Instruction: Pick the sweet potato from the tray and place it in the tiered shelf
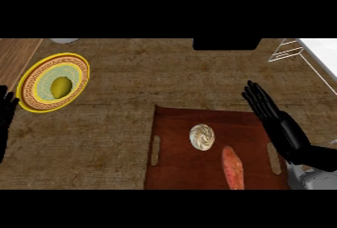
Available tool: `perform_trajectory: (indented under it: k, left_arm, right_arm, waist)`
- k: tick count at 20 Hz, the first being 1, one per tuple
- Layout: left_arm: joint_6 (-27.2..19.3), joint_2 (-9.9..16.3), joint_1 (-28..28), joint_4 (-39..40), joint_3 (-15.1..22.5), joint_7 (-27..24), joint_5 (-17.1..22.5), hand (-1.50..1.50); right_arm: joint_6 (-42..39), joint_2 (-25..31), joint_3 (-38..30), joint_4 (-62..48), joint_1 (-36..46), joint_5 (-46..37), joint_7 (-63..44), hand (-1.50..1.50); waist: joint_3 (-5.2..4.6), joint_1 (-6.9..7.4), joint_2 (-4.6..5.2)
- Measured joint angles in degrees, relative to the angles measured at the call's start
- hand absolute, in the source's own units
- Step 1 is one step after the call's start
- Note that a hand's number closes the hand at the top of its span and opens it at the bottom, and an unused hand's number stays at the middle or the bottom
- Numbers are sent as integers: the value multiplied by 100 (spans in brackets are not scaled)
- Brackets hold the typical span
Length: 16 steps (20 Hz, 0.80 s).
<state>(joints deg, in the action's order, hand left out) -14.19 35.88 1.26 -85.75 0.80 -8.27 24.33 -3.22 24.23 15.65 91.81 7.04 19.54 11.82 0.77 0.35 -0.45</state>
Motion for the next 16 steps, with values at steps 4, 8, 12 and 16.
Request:
perform_trajectory:
  k: [4,8,12,16]
  left_arm:
    - [166,3,16,153,55,207,-78,0]
    - [274,-7,152,305,218,513,-62,0]
    - [352,-124,299,414,381,625,-48,0]
    - [466,-225,241,542,492,675,-72,0]
  right_arm:
    - [839,-488,214,73,47,-639,-245,150]
    - [2079,-468,124,-173,-37,-1623,-817,150]
    - [3586,-694,162,-356,-442,-2780,-1132,-150]
    - [4660,-1380,1015,-189,-893,-4080,-1796,-150]
  waist:
    - [-51,-24,28]
    - [-125,-240,42]
    - [-126,-304,23]
    - [-113,-209,21]
